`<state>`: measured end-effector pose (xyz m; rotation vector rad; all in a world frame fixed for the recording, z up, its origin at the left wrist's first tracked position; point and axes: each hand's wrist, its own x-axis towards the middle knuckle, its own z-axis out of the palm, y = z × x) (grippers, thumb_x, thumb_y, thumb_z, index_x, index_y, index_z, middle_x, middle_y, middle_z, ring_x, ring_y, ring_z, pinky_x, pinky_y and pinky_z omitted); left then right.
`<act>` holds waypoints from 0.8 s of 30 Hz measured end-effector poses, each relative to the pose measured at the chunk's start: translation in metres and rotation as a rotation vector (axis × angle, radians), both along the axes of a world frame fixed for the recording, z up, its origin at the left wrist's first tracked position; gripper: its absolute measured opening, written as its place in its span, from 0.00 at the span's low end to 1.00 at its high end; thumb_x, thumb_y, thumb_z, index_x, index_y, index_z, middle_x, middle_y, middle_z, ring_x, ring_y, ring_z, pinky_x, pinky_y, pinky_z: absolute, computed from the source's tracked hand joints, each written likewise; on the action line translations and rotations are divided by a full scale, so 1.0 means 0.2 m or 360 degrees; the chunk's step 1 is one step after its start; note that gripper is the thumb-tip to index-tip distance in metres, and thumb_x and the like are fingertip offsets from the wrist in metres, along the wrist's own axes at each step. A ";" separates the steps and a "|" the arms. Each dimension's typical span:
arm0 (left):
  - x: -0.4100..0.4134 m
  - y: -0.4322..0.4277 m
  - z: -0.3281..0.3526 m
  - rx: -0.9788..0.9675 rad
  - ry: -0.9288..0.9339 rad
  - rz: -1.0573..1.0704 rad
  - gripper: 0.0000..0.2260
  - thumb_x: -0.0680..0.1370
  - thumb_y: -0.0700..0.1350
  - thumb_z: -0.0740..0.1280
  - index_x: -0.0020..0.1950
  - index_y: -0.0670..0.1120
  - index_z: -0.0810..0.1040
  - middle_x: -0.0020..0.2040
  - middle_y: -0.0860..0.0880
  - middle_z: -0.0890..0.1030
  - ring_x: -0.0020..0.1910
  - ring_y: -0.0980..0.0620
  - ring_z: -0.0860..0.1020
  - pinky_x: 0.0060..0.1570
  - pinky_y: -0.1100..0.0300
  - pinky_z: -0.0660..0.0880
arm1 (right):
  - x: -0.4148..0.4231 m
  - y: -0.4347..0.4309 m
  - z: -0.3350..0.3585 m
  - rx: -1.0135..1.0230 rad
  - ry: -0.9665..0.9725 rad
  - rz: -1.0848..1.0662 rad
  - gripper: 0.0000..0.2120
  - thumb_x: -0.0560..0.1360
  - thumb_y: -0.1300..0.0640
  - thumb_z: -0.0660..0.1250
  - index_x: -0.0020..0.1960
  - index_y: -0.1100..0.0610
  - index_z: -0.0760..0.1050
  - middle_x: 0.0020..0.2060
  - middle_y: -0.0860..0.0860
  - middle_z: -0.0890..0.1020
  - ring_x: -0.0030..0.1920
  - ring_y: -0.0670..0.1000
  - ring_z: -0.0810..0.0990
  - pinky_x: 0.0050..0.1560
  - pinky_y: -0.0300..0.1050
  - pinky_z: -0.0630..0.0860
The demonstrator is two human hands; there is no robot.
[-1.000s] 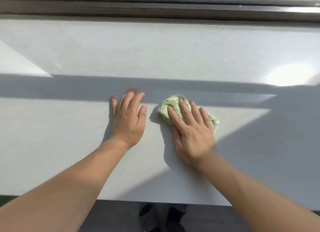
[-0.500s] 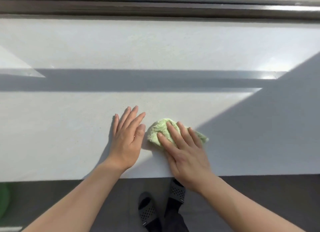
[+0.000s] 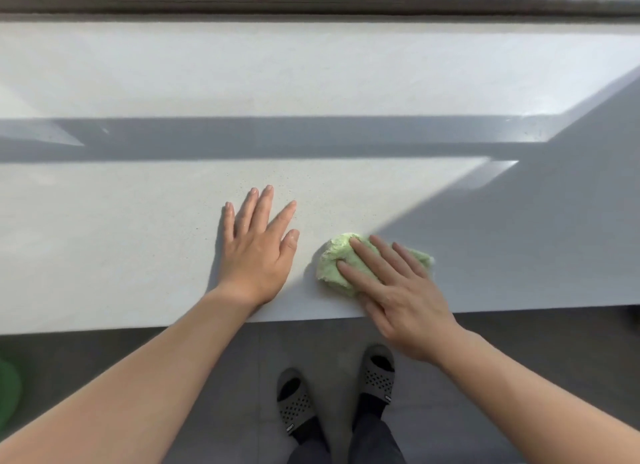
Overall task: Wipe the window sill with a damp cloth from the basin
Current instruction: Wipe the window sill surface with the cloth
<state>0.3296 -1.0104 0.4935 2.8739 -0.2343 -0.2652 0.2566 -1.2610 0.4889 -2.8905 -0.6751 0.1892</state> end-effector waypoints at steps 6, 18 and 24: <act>-0.01 -0.09 -0.02 -0.0182 -0.0102 0.0123 0.24 0.80 0.55 0.49 0.76 0.52 0.65 0.81 0.46 0.53 0.80 0.49 0.43 0.76 0.45 0.35 | 0.10 -0.08 0.00 0.0121 -0.0014 -0.0869 0.26 0.81 0.49 0.53 0.79 0.41 0.56 0.80 0.48 0.53 0.80 0.55 0.51 0.79 0.54 0.46; 0.18 -0.56 -0.02 -0.0027 -0.0053 0.0186 0.27 0.81 0.56 0.46 0.80 0.54 0.51 0.82 0.47 0.45 0.79 0.49 0.37 0.76 0.44 0.34 | 0.42 -0.48 0.04 0.0135 0.0053 -0.0932 0.25 0.82 0.50 0.54 0.78 0.41 0.57 0.80 0.47 0.53 0.80 0.54 0.50 0.78 0.54 0.45; 0.18 -0.57 0.01 0.0117 -0.0057 0.0172 0.29 0.80 0.59 0.45 0.81 0.55 0.47 0.82 0.47 0.43 0.79 0.50 0.37 0.76 0.44 0.36 | 0.25 -0.40 0.03 0.0032 -0.0040 -0.0032 0.25 0.81 0.47 0.54 0.78 0.42 0.59 0.79 0.50 0.58 0.80 0.56 0.53 0.78 0.58 0.51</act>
